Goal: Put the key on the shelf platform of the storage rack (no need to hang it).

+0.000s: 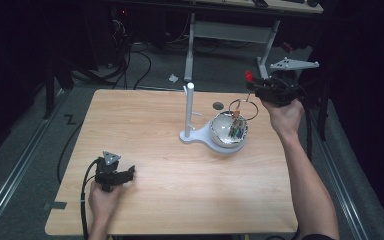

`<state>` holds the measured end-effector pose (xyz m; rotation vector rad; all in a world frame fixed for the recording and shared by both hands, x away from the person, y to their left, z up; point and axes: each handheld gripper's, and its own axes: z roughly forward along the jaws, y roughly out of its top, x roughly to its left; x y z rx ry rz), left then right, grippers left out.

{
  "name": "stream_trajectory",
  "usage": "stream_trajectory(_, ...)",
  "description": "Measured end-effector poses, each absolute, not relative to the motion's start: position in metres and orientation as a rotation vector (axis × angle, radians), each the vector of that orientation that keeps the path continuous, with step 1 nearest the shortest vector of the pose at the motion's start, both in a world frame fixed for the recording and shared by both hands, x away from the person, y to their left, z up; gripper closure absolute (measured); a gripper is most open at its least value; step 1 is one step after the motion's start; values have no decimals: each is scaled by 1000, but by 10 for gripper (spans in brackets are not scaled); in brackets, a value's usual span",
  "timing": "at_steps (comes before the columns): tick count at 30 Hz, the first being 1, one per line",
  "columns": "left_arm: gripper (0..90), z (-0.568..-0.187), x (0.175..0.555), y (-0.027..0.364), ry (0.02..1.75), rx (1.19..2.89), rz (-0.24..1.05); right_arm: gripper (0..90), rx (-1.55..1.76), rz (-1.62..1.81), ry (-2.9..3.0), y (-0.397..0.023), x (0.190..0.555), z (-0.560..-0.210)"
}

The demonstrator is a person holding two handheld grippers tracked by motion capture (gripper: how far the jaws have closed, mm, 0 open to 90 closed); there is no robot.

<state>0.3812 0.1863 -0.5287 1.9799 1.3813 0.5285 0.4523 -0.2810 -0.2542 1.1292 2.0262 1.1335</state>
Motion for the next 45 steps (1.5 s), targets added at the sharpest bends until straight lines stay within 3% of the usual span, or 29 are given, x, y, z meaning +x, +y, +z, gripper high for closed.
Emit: stream_trajectory(45,227,-529,381,186,1382,1979,527,703,1254,1025,2186,-270,469,-343)
